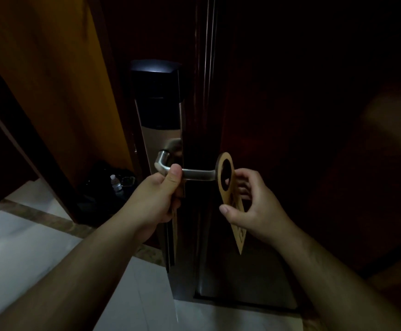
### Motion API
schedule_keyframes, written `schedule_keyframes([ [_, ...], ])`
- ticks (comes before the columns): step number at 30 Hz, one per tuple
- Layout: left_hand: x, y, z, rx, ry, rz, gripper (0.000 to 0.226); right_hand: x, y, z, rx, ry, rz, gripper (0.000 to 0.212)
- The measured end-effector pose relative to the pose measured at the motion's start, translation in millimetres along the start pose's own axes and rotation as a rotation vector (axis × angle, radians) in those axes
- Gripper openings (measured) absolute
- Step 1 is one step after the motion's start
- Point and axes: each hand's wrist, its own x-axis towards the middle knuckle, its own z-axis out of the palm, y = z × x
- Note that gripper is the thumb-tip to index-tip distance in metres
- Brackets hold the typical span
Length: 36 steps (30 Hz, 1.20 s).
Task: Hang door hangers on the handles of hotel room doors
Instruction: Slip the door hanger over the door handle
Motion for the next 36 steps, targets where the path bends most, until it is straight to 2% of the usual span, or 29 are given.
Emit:
schedule_keyframes([
  [8, -1.3, 0.9, -3.9, -0.043, -0.005, -0.043, 0.053, 3.5, -15.5, 11.6, -0.055, -0.093, -0.022, 0.085],
  [12, 0.8, 0.1, -8.2, -0.006, -0.054, -0.041, 0.052, 7.4, -23.6, 10.9, -0.061, -0.153, -0.049, 0.068],
  [16, 2.3, 0.2, -13.5, 0.020, -0.086, -0.033, 0.051, 10.6, -25.4, 12.4, -0.072, -0.196, -0.028, 0.074],
  [22, 4.2, 1.1, -18.6, 0.027, -0.112, -0.039, 0.051, 12.1, -22.1, 12.8, -0.053, -0.154, -0.055, 0.083],
  [24, 4.3, 1.0, -20.0, 0.024, -0.119, -0.047, 0.050, 12.3, -22.4, 9.7, -0.030, -0.061, -0.052, 0.083],
  [26, 4.2, 1.7, -20.5, 0.035, -0.116, -0.057, 0.052, 13.6, -26.9, 4.8, 0.002, 0.090, -0.084, 0.065],
  [28, 4.7, 2.5, -21.0, 0.039, -0.108, -0.063, 0.056, 17.4, -35.2, -1.3, -0.076, 0.191, -0.190, 0.045],
  [32, 7.1, 2.2, -23.2, 0.033, -0.125, -0.071, 0.057, 27.6, -55.3, -4.7, -0.391, 0.029, -0.351, 0.031],
  [36, 10.0, 0.6, -24.9, 0.037, -0.134, -0.066, 0.053, 38.6, -61.9, 0.3, -0.604, -0.108, -0.378, 0.025],
])
